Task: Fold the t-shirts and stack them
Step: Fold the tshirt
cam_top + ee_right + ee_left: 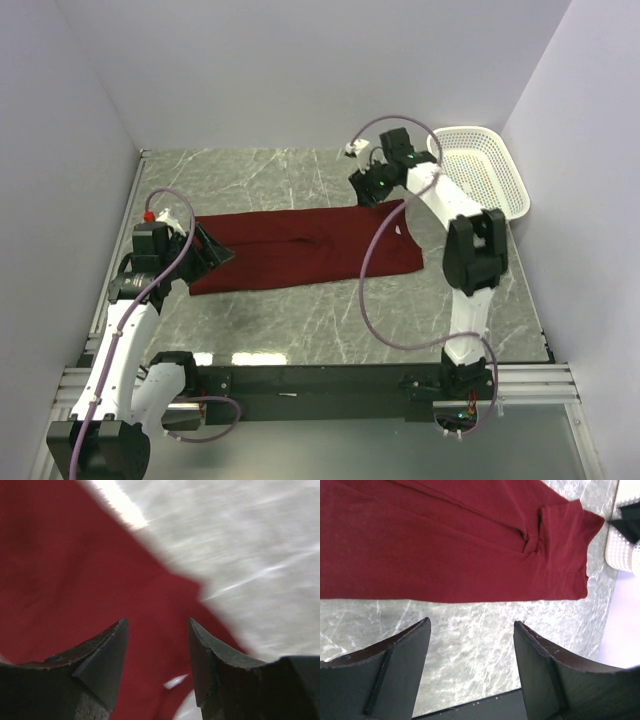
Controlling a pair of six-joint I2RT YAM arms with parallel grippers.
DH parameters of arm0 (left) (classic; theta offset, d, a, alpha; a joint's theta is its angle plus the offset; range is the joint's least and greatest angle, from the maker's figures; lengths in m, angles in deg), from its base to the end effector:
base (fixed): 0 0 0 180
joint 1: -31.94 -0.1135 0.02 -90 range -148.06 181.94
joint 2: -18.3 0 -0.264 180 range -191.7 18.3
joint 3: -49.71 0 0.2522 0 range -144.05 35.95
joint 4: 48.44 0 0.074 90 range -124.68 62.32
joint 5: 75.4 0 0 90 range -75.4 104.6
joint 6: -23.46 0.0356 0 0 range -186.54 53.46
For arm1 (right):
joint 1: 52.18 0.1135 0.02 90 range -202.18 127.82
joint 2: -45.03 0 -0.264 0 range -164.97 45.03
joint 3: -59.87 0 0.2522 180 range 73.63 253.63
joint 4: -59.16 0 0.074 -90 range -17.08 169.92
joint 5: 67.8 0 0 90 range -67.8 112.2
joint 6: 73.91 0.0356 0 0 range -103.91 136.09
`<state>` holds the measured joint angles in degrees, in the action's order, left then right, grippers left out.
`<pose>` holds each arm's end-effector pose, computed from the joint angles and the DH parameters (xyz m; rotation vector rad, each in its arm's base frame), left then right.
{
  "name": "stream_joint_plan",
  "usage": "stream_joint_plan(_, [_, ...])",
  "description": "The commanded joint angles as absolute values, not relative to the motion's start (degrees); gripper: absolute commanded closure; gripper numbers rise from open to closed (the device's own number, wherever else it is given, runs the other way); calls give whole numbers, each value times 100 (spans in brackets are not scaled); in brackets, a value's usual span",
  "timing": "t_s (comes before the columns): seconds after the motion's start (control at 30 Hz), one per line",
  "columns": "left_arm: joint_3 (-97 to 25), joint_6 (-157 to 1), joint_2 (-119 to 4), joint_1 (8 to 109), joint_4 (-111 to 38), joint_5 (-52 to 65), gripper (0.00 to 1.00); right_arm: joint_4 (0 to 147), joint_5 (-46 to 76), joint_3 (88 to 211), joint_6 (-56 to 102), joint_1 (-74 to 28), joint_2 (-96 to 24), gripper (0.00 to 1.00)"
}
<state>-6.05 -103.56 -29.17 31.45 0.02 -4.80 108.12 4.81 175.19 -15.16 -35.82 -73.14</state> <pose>0.1734 -0.0103 0.2750 -0.5714 2.2557 -0.7142 0.4415 0.1407 0.2488 -1.0996 2.1734 0.2597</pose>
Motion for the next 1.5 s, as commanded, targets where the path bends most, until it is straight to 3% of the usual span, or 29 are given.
stream_joint_plan(0.0, [-624, -10469, -2908, 3150, -374, -306, 27, 11662, -1708, 16867, -1617, -3662, -5961, 42])
stream_joint_plan(0.17, [-536, -10496, -3144, 3106, -699, -394, 26, 10774, -1384, 15398, -793, -3942, -5034, 42])
stream_joint_plan(0.47, [-571, -10407, -3575, 2835, -1059, -446, 22, 10395, -1542, 14938, -455, -4532, -4858, 43])
stream_joint_plan(0.53, [-509, -10451, -3637, 2807, -1226, -631, 23, 10543, -1568, 15227, -553, -4541, -5173, 42])
stream_joint_plan(0.8, [-571, -10302, -3479, 2755, -990, -482, 22, 12072, -1674, 18513, -431, -4532, -7807, 45])
stream_joint_plan(0.93, [-483, -10328, -3479, 2702, -1051, -465, 21, 12784, -1735, 19728, -325, -4532, -8548, 44])
stream_joint_plan(1.03, [-474, -10442, -3671, 2606, -1305, -421, 20, 12462, -1806, 19310, -342, -4541, -8173, 43])
stream_joint_plan(1.1, [-553, -10495, -4049, 2500, -1516, -395, 20, 12154, -1727, 18396, -386, -4541, -7499, 43])
stream_joint_plan(1.33, [-1247, -10416, -5938, 2263, -1992, -254, 25, 11286, -1323, 16278, -589, -4611, -5738, 39])
stream_joint_plan(1.47, [-1345, -10355, -5949, 2262, -2053, -543, 26, 11298, -1110, 16903, -412, -4620, -6147, 32])
